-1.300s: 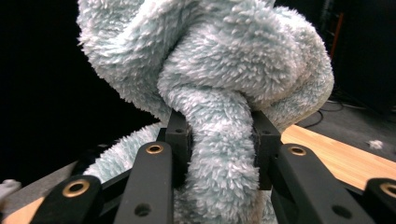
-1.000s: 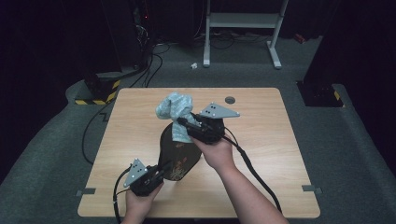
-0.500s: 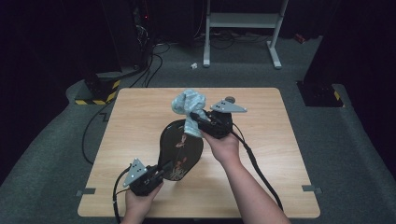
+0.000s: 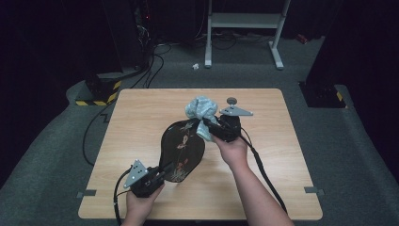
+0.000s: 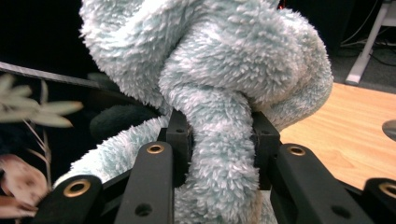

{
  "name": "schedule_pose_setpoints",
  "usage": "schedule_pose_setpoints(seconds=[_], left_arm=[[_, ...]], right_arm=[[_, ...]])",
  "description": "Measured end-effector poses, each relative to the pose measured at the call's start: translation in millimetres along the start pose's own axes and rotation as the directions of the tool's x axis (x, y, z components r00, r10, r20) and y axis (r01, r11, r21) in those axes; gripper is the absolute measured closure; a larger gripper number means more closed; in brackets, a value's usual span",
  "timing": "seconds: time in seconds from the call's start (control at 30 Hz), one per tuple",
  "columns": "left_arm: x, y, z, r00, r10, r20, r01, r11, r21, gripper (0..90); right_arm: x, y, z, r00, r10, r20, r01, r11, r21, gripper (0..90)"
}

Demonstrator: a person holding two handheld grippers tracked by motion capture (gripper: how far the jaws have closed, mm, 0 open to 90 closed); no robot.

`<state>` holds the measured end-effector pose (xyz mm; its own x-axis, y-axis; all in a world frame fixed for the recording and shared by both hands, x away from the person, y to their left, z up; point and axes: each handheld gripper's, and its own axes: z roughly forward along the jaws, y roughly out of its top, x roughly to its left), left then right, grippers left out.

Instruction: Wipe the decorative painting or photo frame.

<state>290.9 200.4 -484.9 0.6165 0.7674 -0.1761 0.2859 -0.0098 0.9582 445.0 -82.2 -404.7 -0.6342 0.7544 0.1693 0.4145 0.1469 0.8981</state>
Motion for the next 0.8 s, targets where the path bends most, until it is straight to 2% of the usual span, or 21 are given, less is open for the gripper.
schedule_pose_setpoints(seconds=[0.17, 0.3, 0.4, 0.6, 0.8], left_arm=[[-0.4, 0.1, 0.0, 1.0000, 0.000, -0.002, 0.000, 1.0000, 0.001, 80.3], [-0.4, 0.2, 0.1, 1.0000, 0.001, -0.001, -0.001, 1.0000, 0.002, 80.3], [-0.6, 0.2, 0.1, 1.0000, 0.002, -0.001, -0.002, 1.0000, 0.002, 80.3], [-0.8, 0.4, 0.1, 1.0000, -0.001, -0.001, 0.001, 1.0000, 0.004, 80.3], [-0.5, 0.4, 0.2, 1.0000, 0.000, 0.000, 0.000, 1.0000, 0.003, 80.3]], right_arm=[[2.6, 2.3, -4.9, 0.9999, 0.005, -0.009, -0.006, 1.000, -0.012, 67.9], [9.6, 10.6, -12.8, 0.9995, -0.029, -0.010, 0.029, 0.999, -0.033, 67.8], [14.7, 13.0, -16.3, 0.9969, -0.079, 0.008, 0.079, 0.996, -0.039, 67.9], [12.3, 6.2, -12.2, 0.9914, -0.126, 0.035, 0.126, 0.992, 0.005, 68.0], [3.8, -11.9, -5.5, 0.9932, -0.112, 0.031, 0.110, 0.992, 0.055, 68.1]])
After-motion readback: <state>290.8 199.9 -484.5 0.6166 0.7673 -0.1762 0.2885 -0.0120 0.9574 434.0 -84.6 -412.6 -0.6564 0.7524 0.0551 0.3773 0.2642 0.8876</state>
